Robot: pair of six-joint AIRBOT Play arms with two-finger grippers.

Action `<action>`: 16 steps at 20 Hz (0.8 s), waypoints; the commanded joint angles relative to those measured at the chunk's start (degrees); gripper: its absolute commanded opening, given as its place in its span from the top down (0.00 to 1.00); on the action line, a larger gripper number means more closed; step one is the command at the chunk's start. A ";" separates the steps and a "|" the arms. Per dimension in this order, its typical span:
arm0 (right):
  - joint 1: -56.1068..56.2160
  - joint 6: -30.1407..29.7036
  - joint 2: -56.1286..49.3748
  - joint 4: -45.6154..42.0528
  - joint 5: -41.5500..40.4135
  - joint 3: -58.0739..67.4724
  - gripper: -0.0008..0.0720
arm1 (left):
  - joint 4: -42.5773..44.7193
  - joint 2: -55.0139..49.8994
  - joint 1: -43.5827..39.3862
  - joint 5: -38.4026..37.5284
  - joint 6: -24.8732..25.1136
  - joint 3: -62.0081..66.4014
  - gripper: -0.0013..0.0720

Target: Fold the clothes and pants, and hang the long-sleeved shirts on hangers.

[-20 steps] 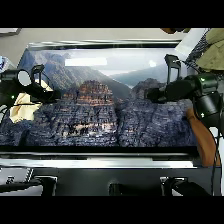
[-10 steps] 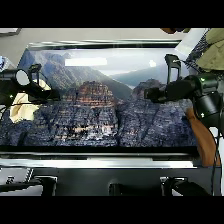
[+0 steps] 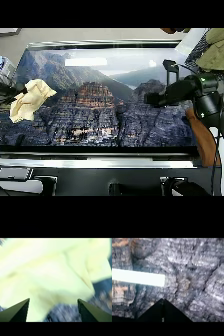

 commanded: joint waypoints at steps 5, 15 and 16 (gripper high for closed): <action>0.04 3.98 0.02 0.37 -2.40 0.04 0.94 | -1.29 -13.62 5.38 15.72 -0.35 0.31 0.00; 0.04 4.31 0.09 -1.75 -8.39 0.07 0.94 | -35.19 -10.60 -1.62 -15.93 19.96 14.08 0.96; 0.04 4.28 0.33 -2.38 -9.27 0.04 0.94 | -35.52 -8.90 -4.79 -18.45 19.71 14.08 0.96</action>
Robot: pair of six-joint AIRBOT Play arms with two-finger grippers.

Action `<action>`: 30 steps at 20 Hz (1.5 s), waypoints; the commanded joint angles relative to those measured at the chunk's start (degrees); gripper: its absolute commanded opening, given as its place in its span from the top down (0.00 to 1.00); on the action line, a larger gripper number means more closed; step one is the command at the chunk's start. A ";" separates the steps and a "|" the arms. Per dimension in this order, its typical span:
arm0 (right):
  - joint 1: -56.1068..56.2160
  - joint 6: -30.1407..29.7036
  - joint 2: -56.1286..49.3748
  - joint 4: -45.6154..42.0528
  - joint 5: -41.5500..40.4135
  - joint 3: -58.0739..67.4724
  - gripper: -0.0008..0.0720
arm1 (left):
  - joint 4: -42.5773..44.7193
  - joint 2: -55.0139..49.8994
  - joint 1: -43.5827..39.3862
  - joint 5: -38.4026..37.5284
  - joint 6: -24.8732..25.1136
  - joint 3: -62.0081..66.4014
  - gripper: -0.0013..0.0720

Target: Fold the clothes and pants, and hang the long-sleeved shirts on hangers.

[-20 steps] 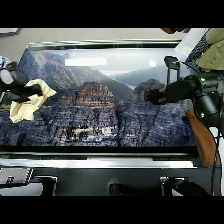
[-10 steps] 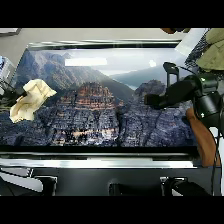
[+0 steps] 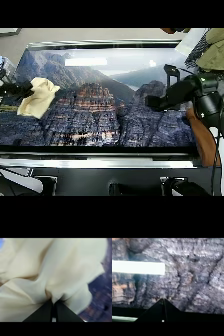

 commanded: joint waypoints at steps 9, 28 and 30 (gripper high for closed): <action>0.04 -5.25 11.45 -22.93 -4.76 -0.13 0.94 | -13.31 6.27 -48.26 -9.14 -6.56 2.67 0.96; -33.55 -14.62 4.81 25.22 2.14 -13.03 0.54 | -2.25 15.82 -30.51 -21.55 -3.76 5.35 0.33; -36.54 -20.79 2.03 32.17 1.99 -17.77 0.54 | -2.29 17.11 -26.43 -21.55 -2.32 5.35 0.33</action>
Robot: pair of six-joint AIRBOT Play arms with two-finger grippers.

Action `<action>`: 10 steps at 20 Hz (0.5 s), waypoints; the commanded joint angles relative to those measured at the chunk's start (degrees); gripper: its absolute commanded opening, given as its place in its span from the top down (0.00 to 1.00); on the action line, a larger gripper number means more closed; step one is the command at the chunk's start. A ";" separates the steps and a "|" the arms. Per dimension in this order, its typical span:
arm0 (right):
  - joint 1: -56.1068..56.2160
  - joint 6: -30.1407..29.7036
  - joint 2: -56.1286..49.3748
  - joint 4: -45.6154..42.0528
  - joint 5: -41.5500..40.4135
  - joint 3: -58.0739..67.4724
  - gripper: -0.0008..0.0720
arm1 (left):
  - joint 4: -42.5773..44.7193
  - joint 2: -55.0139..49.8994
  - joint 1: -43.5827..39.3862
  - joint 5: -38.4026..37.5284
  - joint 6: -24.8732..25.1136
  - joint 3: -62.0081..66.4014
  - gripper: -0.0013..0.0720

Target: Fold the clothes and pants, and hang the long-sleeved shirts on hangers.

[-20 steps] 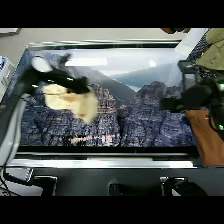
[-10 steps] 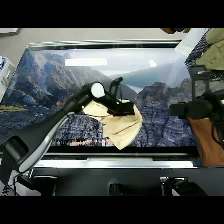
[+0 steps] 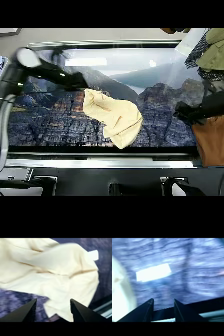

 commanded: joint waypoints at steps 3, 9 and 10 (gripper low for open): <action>-3.80 -15.28 -7.61 22.73 4.24 -12.20 0.25 | 2.25 2.99 9.20 -2.60 2.80 0.04 0.33; 14.49 -13.53 -17.11 24.74 19.15 -15.67 0.25 | 2.27 2.64 9.38 -2.80 2.73 -0.11 0.30; 16.46 -12.66 -18.56 24.81 20.68 -15.67 0.25 | 2.97 2.60 9.40 -3.61 2.36 -0.11 0.26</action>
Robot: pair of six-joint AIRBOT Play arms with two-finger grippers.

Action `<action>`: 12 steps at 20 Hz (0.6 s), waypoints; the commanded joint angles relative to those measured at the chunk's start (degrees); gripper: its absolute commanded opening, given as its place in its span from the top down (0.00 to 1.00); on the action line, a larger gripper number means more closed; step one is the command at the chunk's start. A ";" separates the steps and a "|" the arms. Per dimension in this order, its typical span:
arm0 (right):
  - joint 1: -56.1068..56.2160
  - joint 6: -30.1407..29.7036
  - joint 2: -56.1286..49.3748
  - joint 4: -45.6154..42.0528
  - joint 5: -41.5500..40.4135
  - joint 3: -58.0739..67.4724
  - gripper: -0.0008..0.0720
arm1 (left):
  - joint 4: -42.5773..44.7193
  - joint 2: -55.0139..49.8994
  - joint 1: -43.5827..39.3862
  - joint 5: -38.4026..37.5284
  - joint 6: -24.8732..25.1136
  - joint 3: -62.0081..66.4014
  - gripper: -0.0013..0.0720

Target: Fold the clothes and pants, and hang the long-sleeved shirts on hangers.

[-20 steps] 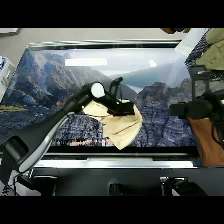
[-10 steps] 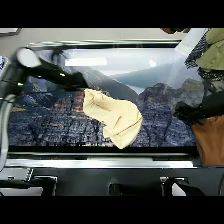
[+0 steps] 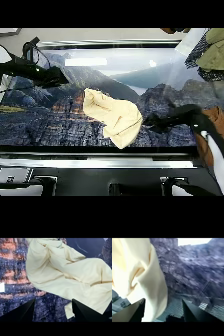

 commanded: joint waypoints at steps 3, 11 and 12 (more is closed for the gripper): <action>9.92 2.62 -6.88 2.16 10.14 -1.03 0.46 | 7.34 0.02 0.76 -2.86 -1.11 -1.20 0.26; 9.60 6.58 -1.66 -2.14 8.37 -0.09 0.95 | -5.35 -1.57 2.16 17.35 5.38 -24.46 0.26; 9.60 7.32 -0.66 -2.60 7.65 -0.09 0.95 | -7.87 -2.89 2.03 20.20 5.73 -27.12 0.26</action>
